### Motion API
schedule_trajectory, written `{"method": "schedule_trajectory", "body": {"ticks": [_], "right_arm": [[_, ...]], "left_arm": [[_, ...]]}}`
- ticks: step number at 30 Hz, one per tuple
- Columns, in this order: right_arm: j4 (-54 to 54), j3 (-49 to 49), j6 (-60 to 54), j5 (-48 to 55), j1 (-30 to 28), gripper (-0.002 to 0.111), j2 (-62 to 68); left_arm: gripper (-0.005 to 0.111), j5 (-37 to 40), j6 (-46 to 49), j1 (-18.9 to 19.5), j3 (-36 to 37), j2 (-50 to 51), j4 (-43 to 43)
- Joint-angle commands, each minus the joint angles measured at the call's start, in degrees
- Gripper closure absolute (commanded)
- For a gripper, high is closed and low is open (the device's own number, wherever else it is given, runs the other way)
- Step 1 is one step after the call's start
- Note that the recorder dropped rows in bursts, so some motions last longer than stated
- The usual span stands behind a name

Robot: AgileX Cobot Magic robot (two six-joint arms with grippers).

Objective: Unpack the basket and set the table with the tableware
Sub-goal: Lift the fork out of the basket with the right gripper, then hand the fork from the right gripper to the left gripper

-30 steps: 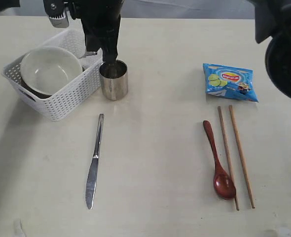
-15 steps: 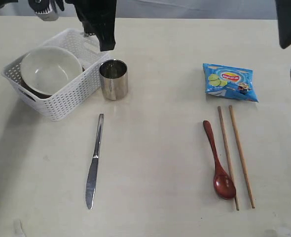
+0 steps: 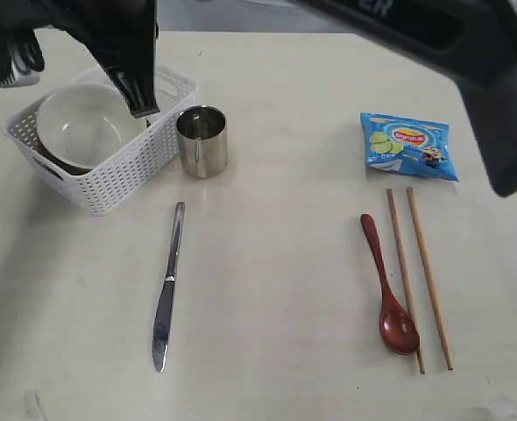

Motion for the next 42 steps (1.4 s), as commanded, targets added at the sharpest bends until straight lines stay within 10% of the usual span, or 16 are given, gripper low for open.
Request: {"method": "schedule_trajectory", "body": {"ticks": [1, 10, 19, 23, 31, 42], "right_arm": [[-6.54, 6.14, 5.74, 0.10, 1.37, 0.109, -2.45], [-28.16, 29.92, 26.85, -5.89, 6.33, 0.109, -11.32], [-64.98, 58.32, 65.51, -6.65, 10.64, 0.109, -15.92], [-66.25, 64.80, 76.30, -4.70, 10.64, 0.109, -15.92], [-66.25, 64.94, 79.75, -2.76, 12.51, 0.109, -15.92], [-66.25, 64.94, 80.47, -3.01, 14.03, 0.109, -15.92]], "left_arm": [[0.057, 0.26, 0.71, 0.15, -0.38, 0.03, -0.25], [0.071, 3.29, 9.42, 0.15, -0.76, 0.03, -10.38], [0.061, 24.03, 33.48, 0.15, -1.14, 0.15, -34.40], [0.061, 27.49, 33.90, 0.15, -1.14, 1.62, -36.87], [0.056, 59.66, 43.64, 0.15, -4.63, 18.64, -45.48], [0.046, 59.69, 44.28, 0.15, -5.60, 21.21, -45.48]]}}
